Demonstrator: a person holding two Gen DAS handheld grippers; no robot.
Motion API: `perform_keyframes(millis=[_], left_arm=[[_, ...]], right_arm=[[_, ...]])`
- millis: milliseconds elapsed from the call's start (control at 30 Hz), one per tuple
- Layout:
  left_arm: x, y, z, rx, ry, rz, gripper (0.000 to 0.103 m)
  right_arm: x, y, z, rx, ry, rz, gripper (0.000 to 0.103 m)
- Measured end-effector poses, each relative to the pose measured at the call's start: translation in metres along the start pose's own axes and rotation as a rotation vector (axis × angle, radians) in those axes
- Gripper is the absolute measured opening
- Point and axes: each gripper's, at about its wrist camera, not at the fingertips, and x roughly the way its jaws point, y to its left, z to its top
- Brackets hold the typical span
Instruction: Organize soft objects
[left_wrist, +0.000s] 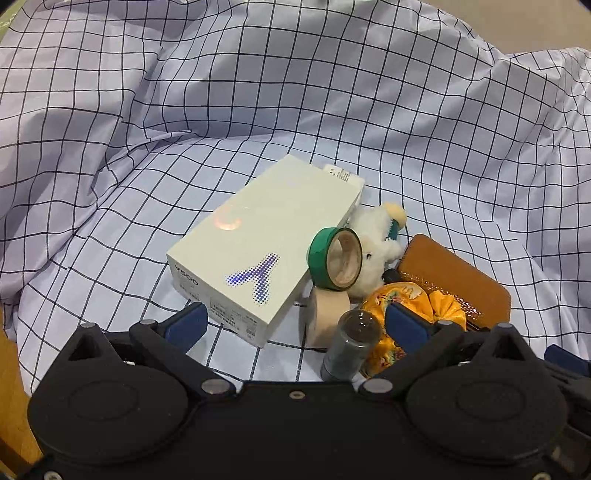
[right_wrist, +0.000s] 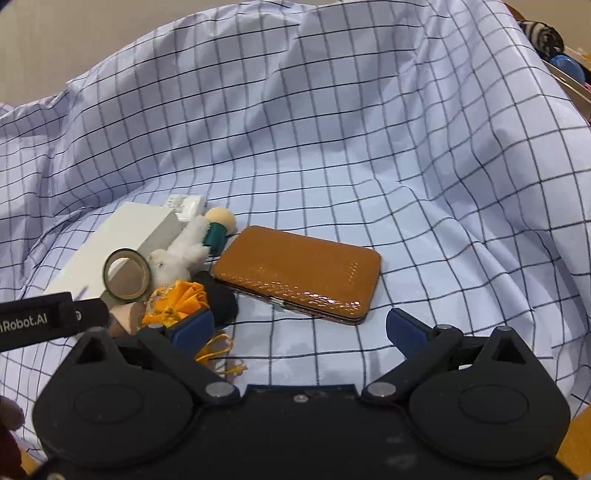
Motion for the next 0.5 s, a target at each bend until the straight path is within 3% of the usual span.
perform_keyframes(millis=[200,333,433,467,500], left_arm=[[-0.008,0.026,0.002,-0.104,-0.020,0.030,0.099],[-0.007,0.038,0.000,-0.125,-0.007,0.053,0.099],[-0.006,0.042,-0.003,-0.127,0.006,0.059,0.099],[-0.006,0.042,-0.004,-0.127,0.008,0.059,0.099],[-0.005,0.042,-0.005,-0.126,0.010,0.057,0.099]], right_arm=[[0.001,0.019,0.002,-0.043,-0.013,0.081,0.100],[0.017,0.028,0.005,-0.014,0.046,0.149,0.087],[0.030,0.029,0.005,0.012,0.095,0.209,0.062],[0.030,0.028,0.006,0.026,0.103,0.260,0.041],[0.029,0.028,0.006,0.031,0.105,0.302,0.032]])
